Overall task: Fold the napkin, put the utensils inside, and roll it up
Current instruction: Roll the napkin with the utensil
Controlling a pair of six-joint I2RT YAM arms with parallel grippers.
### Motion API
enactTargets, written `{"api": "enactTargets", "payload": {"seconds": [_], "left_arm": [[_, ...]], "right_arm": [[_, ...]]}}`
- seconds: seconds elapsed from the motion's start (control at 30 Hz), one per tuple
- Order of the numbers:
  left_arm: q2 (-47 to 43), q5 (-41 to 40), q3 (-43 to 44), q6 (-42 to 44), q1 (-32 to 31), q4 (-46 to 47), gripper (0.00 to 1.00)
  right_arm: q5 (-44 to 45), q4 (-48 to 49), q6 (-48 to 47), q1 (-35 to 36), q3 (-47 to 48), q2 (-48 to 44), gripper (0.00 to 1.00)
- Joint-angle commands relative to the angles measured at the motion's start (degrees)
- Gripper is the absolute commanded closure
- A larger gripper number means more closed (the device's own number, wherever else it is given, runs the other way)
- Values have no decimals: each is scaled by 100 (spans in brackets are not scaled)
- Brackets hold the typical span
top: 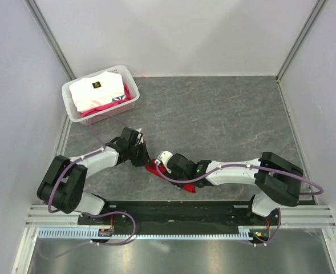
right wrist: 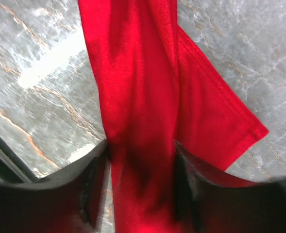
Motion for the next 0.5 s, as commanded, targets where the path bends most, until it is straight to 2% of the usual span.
{"api": "enactTargets", "payload": {"seconds": [0.0, 0.03, 0.07, 0.13, 0.17, 0.2, 0.3, 0.33, 0.47], "left_arm": [[-67, 52, 176, 194, -15, -113, 95], [-129, 34, 176, 185, -6, -104, 91], [-181, -18, 176, 194, 12, -87, 80], [-392, -71, 167, 194, 56, -78, 63], [-480, -150, 158, 185, 108, -69, 47], [-576, -211, 124, 159, 143, -77, 41], [-989, -501, -25, 106, 231, -42, 31], [-1199, -598, -78, 97, 249, -42, 30], [-1692, -1063, -395, -17, 258, 36, 29]], "right_arm": [[-31, -116, 263, 33, 89, 321, 52], [-110, -107, 298, 25, 89, 348, 57], [-198, -107, 316, 16, 89, 374, 63], [-566, -19, 368, -36, 28, 401, 69], [-698, 42, 377, -72, -7, 401, 72], [-856, 156, 421, -124, -51, 383, 73], [-1735, 524, 526, -458, -253, 366, 76], [-2285, 622, 631, -702, -341, 366, 77], [-3422, 999, 834, -1284, -412, 480, 79]]}}
